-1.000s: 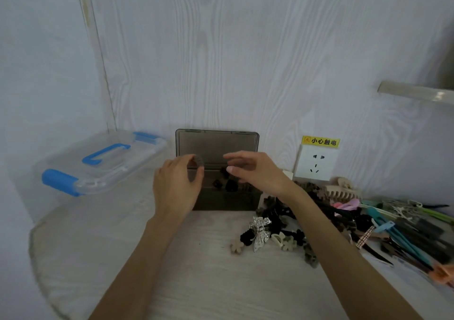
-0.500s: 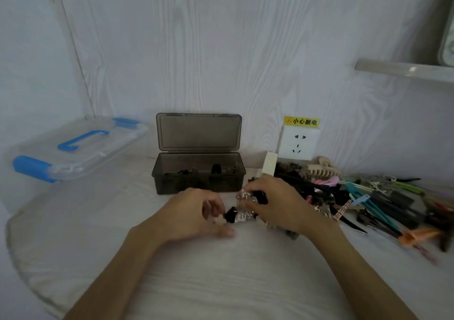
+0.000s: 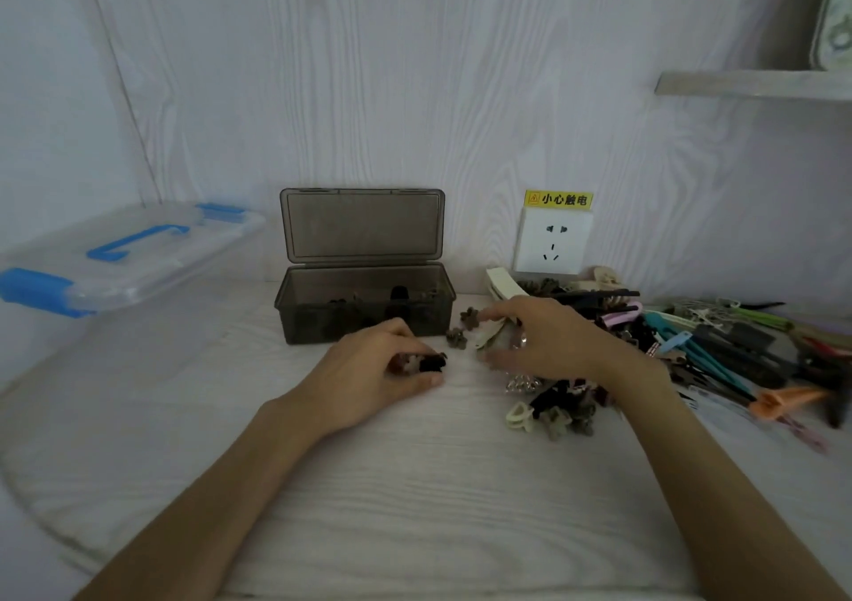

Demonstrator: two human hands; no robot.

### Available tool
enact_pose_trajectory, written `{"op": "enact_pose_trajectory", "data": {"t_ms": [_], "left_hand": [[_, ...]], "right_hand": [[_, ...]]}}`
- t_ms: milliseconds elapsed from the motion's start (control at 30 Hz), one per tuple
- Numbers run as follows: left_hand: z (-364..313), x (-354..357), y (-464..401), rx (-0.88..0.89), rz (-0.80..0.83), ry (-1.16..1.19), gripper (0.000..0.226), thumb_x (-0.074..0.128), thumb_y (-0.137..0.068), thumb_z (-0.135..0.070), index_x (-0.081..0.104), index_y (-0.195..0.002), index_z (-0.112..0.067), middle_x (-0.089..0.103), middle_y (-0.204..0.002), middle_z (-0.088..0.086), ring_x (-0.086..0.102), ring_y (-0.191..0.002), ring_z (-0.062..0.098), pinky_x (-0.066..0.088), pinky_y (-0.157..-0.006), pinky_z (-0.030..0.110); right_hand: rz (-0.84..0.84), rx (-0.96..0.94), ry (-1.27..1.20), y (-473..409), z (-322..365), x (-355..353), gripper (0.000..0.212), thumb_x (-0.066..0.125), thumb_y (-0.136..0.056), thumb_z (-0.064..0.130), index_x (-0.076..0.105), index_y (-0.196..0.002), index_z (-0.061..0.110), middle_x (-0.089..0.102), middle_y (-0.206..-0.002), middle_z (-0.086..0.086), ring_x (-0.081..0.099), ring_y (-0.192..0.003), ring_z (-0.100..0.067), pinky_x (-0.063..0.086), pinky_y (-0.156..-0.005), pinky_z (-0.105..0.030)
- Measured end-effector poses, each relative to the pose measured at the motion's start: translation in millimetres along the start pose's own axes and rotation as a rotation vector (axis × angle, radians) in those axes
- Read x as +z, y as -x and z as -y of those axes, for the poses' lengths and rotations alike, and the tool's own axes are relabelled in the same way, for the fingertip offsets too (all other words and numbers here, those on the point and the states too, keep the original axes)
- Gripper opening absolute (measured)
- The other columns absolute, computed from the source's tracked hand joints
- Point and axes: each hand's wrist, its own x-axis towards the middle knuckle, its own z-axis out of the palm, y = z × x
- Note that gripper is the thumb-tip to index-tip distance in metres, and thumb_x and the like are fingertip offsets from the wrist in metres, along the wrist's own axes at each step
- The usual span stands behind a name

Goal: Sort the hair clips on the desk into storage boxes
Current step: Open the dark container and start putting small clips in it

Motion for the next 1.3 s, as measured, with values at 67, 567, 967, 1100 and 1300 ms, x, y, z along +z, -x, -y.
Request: {"op": "enact_pose_trajectory", "data": {"t_ms": [67,567,967,1100,1300], "left_hand": [[3,0,1,0.007,-0.016,0.029,0.035,0.057,-0.084,-0.051,0.065,-0.114,-0.036,0.054,-0.092,-0.019,0.055,-0.081,0.0,0.049,-0.074,0.021],[15,-28,0,-0.211,-0.774,-0.079,0.035,0.056,-0.091,-0.028,0.06,-0.124,-0.016,0.059,-0.094,0.001,0.054,-0.086,0.016,0.043,-0.069,0.023],[23,-25,1,-0.308,-0.66,-0.099,0.029,0.053,-0.094,-0.017,0.062,-0.121,-0.014,0.062,-0.112,0.007,0.054,-0.103,0.022,0.037,-0.082,0.022],[25,-25,1,-0.3,-0.687,-0.073,0.027,0.057,-0.092,-0.02,0.064,-0.117,-0.017,0.064,-0.112,0.004,0.058,-0.103,0.02,0.039,-0.084,0.023],[22,-24,3,-0.294,-0.666,-0.041,0.031,0.054,-0.093,-0.017,0.06,-0.123,-0.022,0.066,-0.117,-0.001,0.062,-0.103,0.018,0.043,-0.081,0.022]], "right_hand": [[-0.059,0.057,-0.005,-8,3,4,0.052,0.048,-0.089,0.051,0.043,-0.136,0.029,0.05,-0.136,0.002,0.051,-0.119,-0.02,0.041,-0.096,-0.034],[-0.055,-0.078,0.115,-27,8,12,0.023,0.064,-0.084,0.023,0.07,-0.106,0.022,0.069,-0.106,0.0,0.061,-0.093,-0.015,0.053,-0.083,-0.031],[-0.117,0.084,-0.717,-20,2,-13,0.021,0.067,-0.084,0.019,0.07,-0.099,0.005,0.069,-0.077,-0.003,0.063,-0.058,-0.003,0.055,-0.061,-0.012],[-0.055,0.147,-1.11,-15,6,-22,0.026,0.066,-0.084,0.022,0.07,-0.104,0.006,0.07,-0.083,0.0,0.065,-0.066,-0.003,0.054,-0.064,-0.012],[0.03,0.085,-1.453,-29,38,-26,0.019,0.062,-0.084,0.022,0.071,-0.094,0.009,0.069,-0.073,0.0,0.066,-0.064,-0.006,0.054,-0.056,-0.012]]}}
